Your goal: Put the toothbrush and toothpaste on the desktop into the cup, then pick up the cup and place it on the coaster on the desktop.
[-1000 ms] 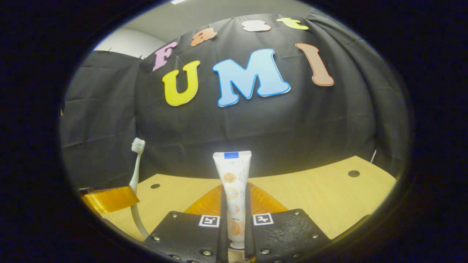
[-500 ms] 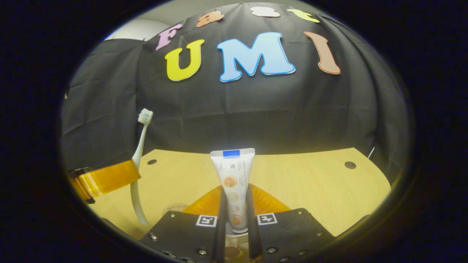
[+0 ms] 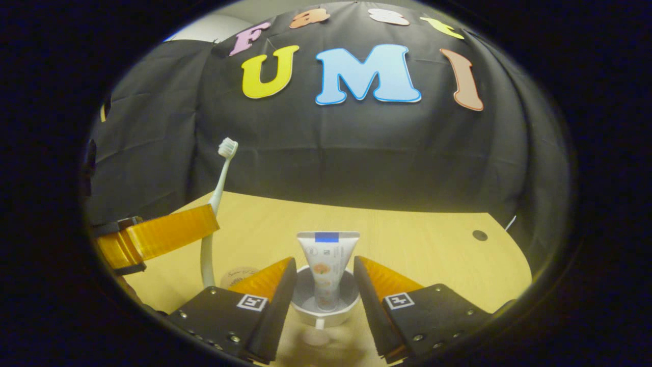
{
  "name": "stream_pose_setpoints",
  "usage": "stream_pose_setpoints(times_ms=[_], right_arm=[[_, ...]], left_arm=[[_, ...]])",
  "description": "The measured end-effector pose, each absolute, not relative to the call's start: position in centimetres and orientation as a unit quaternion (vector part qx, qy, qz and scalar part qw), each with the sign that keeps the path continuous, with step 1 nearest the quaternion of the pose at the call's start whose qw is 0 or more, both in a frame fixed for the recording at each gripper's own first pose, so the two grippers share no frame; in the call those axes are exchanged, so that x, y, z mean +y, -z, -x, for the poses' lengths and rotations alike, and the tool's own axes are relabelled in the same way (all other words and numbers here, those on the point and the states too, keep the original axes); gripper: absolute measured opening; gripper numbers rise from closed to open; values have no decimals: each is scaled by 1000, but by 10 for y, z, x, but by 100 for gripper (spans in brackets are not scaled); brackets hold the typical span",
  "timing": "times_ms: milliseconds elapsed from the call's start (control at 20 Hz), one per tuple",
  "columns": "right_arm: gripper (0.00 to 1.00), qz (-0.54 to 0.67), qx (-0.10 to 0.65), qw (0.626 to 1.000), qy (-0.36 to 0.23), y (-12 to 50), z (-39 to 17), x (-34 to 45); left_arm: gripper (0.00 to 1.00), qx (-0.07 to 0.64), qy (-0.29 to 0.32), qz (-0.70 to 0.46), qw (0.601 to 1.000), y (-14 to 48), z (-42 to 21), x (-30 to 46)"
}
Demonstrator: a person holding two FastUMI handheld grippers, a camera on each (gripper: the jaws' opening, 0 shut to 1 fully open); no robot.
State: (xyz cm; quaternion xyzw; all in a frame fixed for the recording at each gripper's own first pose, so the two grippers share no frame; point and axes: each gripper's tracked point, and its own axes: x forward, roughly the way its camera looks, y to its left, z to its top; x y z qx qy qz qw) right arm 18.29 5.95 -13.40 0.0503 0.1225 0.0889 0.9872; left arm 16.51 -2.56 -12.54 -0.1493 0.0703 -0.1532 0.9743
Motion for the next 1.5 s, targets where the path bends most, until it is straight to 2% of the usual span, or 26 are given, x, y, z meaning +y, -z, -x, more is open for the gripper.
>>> stream_pose_setpoints(times_ms=[50,100,200,400,750,1000,1500], right_arm=[[74,-56,119,987,-90,130,-181,60],[85,-61,112,988,-86,124,-180,58],[89,-70,94,990,-75,109,-178,49],[89,-95,65,993,-33,88,-158,13],[89,-100,135,986,10,124,-94,-29],[89,-104,171,980,1,138,-71,-26],[90,-123,180,975,-31,141,-76,-7]], left_arm=[[7,69,155,154,973,126,-166,-26],[7,66,160,162,972,125,-167,-29],[7,58,167,173,969,122,-171,-34],[7,33,169,193,966,116,-184,-38],[7,1,172,229,958,106,-200,-60],[7,-1,169,239,956,116,-211,-75],[7,36,163,198,966,156,-210,-95]])
